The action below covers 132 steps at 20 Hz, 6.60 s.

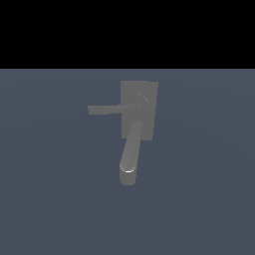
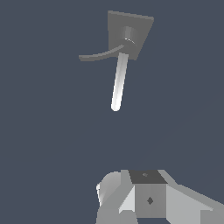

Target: Turn on the faucet by rotating a designated handle.

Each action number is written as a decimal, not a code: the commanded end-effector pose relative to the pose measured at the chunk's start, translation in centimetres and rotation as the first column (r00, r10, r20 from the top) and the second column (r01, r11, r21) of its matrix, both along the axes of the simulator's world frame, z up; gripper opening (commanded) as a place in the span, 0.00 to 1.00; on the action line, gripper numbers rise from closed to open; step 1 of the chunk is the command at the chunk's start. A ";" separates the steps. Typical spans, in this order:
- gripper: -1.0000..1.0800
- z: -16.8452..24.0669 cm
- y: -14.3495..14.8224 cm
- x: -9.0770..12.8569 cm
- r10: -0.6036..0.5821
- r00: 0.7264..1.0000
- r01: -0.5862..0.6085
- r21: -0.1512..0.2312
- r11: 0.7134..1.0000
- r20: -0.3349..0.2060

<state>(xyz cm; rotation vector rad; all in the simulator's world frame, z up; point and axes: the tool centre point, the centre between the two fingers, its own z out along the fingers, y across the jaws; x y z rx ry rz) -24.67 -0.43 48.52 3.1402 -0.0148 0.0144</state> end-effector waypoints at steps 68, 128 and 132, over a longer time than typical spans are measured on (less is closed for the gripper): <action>0.00 20.4 20.3 7.2 0.673 0.692 0.548 -0.798 -0.250 0.264; 0.00 -13.3 28.7 24.4 0.469 0.450 0.199 -0.426 -0.882 -0.760; 0.00 -20.4 25.8 25.7 0.350 0.353 0.108 -0.333 -0.937 -0.868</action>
